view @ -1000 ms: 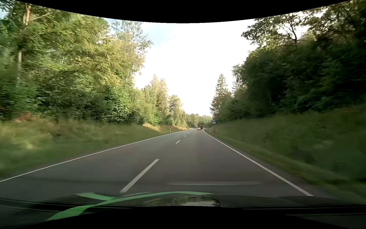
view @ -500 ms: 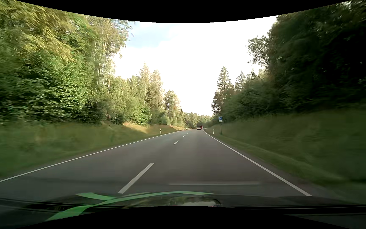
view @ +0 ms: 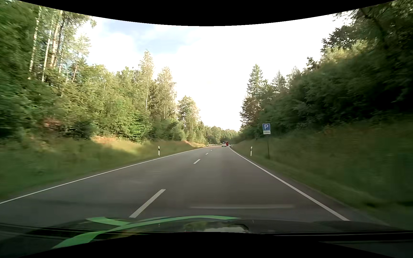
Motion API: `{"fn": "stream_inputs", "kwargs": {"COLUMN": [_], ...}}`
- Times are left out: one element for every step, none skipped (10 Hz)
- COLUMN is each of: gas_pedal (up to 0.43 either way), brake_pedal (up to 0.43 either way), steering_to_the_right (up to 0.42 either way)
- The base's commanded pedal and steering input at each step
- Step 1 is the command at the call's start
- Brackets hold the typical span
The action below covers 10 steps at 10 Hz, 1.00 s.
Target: Follow the waypoints while adhering to traffic rules and regulations
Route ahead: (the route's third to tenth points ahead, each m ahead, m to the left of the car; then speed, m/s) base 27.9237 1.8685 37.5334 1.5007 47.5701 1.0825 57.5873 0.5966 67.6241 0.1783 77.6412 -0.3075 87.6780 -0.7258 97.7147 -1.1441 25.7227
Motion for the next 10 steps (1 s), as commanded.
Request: {"fn": "stream_inputs", "kwargs": {"gas_pedal": [0.331,0.339,0.35,0.35,0.358,0.358,0.331,0.299,0.287,0.28], "brake_pedal": [0.0,0.0,0.0,0.0,0.0,0.0,0.0,0.0,0.0,0.0], "steering_to_the_right": [0.002,0.002,0.002,0.002,0.001,0.002,0.002,0.001,0.002,0.001]}}
